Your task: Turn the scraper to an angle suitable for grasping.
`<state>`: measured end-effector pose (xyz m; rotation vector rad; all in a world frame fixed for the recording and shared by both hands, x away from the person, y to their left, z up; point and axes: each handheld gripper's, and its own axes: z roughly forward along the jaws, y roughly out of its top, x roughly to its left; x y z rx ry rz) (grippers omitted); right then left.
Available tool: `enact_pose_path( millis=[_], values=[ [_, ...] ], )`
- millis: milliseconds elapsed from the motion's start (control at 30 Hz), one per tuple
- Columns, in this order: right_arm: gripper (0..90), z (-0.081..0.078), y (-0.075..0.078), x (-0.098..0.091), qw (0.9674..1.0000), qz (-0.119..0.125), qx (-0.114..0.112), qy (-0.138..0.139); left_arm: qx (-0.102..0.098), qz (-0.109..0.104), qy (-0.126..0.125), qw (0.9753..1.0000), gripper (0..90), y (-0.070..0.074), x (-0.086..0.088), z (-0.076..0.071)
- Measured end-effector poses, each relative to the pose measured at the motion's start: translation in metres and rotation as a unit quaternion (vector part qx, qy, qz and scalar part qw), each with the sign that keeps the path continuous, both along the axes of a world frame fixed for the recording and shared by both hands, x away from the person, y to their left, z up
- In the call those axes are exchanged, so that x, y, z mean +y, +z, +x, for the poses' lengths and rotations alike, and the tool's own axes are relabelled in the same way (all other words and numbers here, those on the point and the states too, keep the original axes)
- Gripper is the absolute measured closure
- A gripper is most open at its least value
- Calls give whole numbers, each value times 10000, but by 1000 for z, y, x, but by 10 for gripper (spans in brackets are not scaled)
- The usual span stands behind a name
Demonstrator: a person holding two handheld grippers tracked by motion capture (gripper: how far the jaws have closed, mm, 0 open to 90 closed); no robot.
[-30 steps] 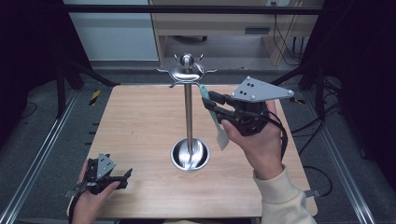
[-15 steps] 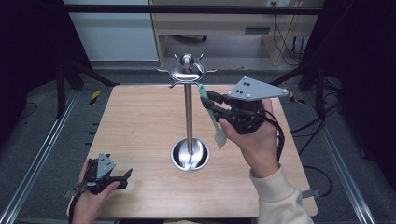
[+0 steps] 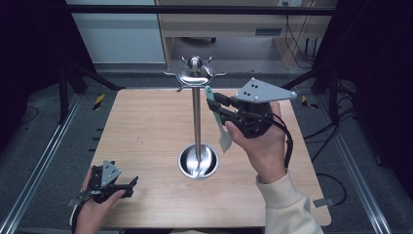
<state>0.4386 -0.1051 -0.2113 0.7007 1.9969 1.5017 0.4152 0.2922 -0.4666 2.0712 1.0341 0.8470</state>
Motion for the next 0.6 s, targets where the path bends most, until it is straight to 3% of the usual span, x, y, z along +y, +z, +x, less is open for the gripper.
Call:
enact_pose_path(
  millis=[600],
  values=[
    [739, 1, -6, 0, 9999, 142, -73, 4, 29, -3, -11, 10000, 48, 0, 0, 0]
  ],
)
